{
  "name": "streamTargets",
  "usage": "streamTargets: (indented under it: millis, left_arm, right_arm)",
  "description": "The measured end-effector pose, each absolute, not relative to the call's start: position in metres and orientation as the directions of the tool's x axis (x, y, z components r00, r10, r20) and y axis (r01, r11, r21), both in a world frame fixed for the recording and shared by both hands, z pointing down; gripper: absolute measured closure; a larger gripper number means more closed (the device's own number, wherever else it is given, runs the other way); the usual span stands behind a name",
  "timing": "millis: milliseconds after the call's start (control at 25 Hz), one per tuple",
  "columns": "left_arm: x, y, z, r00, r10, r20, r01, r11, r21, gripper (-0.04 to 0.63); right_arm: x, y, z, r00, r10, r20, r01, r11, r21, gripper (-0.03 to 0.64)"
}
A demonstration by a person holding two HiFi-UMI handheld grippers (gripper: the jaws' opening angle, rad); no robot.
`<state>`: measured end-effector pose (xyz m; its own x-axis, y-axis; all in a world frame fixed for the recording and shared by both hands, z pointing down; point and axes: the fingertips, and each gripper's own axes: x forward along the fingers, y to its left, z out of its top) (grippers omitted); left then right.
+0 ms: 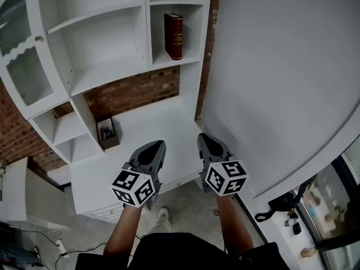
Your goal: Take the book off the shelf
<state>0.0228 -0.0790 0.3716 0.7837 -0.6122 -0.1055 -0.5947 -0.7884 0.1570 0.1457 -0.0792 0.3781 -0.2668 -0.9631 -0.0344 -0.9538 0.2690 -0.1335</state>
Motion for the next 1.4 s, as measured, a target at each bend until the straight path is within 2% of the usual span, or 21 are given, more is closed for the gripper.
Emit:
streamTargets:
  millis: [640,1400]
  left_arm:
    - [0.024,-0.159,0.368,0.789,-0.605,-0.108,-0.585,-0.793,0.171,0.58]
    - [0.015,-0.281,0.36,0.828,-0.552,-0.101,-0.528,-0.827,0.192,0.579]
  right_arm:
    - [0.147,-0.158,0.378,-0.25,-0.968,-0.023,-0.958,0.251,-0.136,0.598]
    - [0.147,-0.278,0.372,-0.157,-0.988,0.004,-0.977,0.155,-0.144,0.597]
